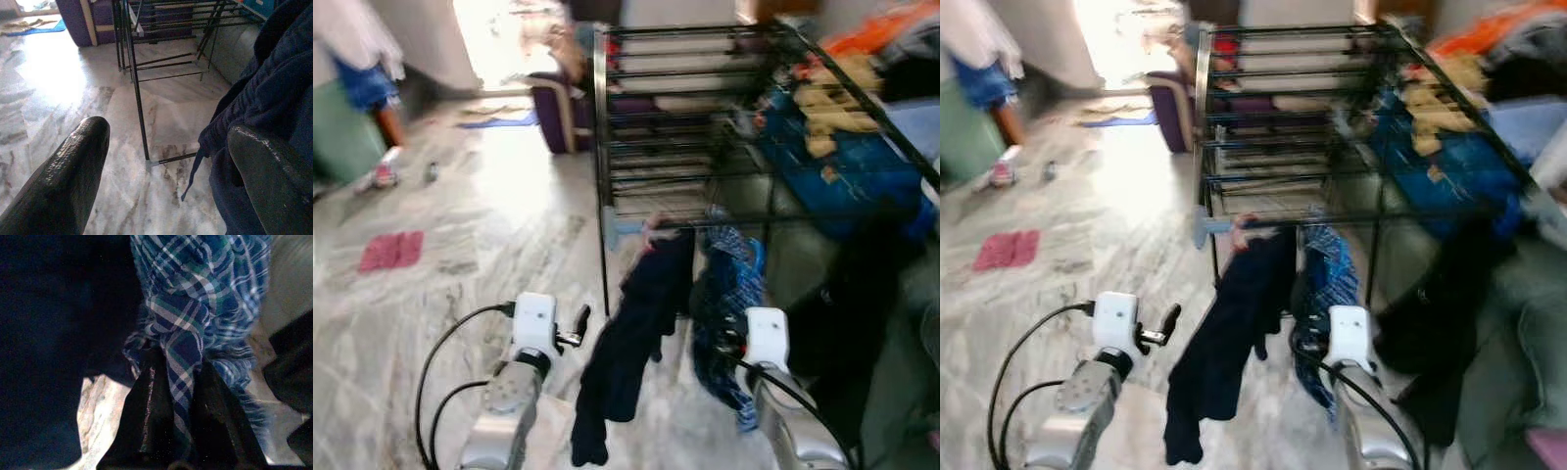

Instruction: Hang hanger

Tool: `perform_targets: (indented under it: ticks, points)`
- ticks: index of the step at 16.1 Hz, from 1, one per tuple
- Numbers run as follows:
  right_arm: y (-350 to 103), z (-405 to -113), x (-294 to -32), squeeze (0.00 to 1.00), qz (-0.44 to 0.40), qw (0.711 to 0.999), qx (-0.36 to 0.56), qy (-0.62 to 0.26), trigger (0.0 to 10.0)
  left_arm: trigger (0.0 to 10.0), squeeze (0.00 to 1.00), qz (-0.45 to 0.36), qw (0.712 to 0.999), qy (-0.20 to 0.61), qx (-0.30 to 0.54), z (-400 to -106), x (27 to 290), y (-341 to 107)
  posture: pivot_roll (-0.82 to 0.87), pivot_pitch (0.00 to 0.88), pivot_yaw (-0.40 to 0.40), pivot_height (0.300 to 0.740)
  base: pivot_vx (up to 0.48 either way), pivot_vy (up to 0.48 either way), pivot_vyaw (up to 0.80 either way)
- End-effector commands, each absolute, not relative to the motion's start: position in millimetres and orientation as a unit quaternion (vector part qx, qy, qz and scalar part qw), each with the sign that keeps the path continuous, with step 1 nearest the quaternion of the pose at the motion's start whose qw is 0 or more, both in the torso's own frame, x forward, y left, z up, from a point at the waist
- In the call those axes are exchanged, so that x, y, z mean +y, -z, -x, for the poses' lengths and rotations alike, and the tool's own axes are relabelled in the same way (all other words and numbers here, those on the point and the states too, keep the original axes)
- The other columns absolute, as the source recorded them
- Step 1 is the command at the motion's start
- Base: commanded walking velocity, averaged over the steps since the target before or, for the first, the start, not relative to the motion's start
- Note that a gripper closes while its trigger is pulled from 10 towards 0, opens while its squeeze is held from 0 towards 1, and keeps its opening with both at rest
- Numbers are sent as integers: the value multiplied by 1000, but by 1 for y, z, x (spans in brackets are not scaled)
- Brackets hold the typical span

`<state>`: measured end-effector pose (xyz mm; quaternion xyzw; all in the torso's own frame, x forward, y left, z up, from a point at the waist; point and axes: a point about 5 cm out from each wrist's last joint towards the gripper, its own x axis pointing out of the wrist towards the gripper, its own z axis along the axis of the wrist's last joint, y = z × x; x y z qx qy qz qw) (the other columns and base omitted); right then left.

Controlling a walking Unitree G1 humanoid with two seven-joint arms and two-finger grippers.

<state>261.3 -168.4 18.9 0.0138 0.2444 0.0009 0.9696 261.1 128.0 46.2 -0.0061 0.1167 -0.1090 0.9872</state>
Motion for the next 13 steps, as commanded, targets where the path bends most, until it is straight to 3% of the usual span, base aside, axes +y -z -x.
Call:
perform_targets:
  ticks: [1,8,13]
  points:
    - [-29,-268,-174,0,-1,975,222,-2,10000,10000,0,7,987,118,106,-264,123,-52,-56,0,47,740,0,0,0]
    - [-51,-278,-191,0,-1,986,165,32,10000,10000,0,7,987,115,107,-262,126,-52,-52,0,46,740,0,0,0]
    - [-65,-298,-194,0,23,987,160,-11,10000,10000,0,10,988,116,104,-263,125,-54,-50,0,41,740,0,0,0]
